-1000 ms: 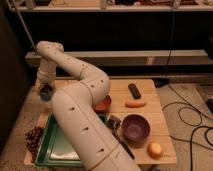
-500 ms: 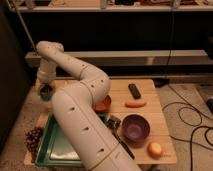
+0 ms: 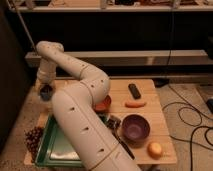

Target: Stack cups on top of each other

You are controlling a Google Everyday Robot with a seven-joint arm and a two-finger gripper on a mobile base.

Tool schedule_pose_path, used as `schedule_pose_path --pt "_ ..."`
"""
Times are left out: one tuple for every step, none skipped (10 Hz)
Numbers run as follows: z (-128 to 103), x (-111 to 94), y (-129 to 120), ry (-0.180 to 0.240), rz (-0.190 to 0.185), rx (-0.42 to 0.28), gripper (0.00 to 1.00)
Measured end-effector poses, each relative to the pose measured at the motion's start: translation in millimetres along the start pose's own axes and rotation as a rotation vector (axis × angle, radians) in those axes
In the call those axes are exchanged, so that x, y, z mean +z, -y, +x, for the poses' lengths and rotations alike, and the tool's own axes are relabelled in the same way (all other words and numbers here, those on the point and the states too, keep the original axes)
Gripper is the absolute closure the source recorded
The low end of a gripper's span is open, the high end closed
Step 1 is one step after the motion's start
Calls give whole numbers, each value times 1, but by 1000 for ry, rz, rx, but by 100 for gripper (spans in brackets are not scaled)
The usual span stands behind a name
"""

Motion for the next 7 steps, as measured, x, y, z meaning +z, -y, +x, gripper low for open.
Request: schedule_pose_path --pt "0 0 0 0 0 0 67" --pt "0 0 0 0 0 0 67" --pt "0 0 0 0 0 0 67" --pt "0 0 0 0 0 0 68" --pt "0 0 0 0 0 0 72" --pt "0 0 0 -1 0 0 77" --pt "0 0 0 0 0 0 74"
